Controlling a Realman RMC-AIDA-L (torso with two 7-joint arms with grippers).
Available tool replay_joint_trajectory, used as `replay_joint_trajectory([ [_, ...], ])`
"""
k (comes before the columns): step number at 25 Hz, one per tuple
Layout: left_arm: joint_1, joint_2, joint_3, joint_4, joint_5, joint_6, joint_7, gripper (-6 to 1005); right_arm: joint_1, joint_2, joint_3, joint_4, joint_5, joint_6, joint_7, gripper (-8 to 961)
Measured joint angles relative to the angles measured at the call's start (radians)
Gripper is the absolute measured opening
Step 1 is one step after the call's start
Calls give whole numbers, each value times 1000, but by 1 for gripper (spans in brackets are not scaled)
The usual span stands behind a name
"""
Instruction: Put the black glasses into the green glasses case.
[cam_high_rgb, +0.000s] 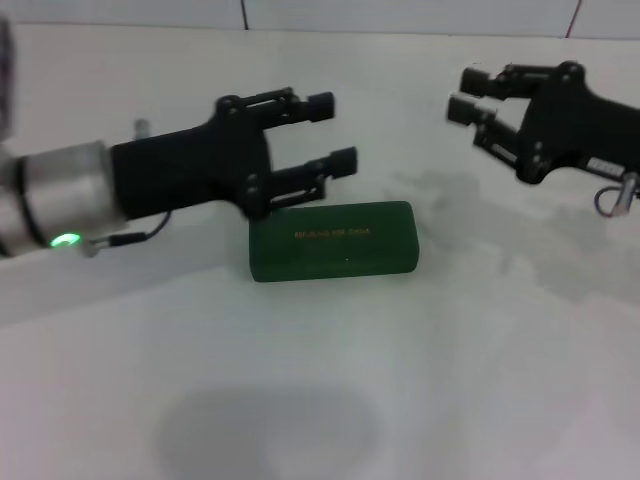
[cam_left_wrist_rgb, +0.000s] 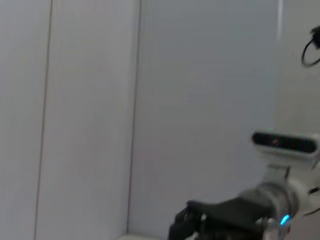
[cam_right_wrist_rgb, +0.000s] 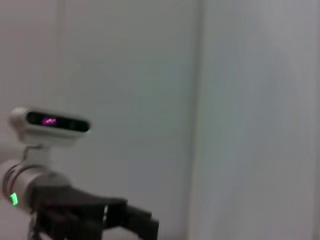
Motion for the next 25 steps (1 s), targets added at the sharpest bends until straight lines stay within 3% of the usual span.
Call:
replay_joint_trajectory([
  [3, 42, 11, 0, 15, -12, 65, 29, 603, 1, 5, -20, 4, -14, -13, 3, 217],
  [9, 112, 17, 6, 9, -3, 165, 141, 728, 3, 4, -119, 20, -18, -23, 5, 330],
  [13, 150, 25, 4, 9, -1, 198, 163, 890, 9, 9, -157, 21, -18, -28, -3, 567],
  [19, 166, 31, 8, 7, 45, 216, 170, 884, 18, 9, -219, 21, -18, -30, -32, 794],
  [25, 196, 33, 4, 10, 58, 235, 206, 884, 18, 10, -228, 21, -18, -31, -41, 853],
])
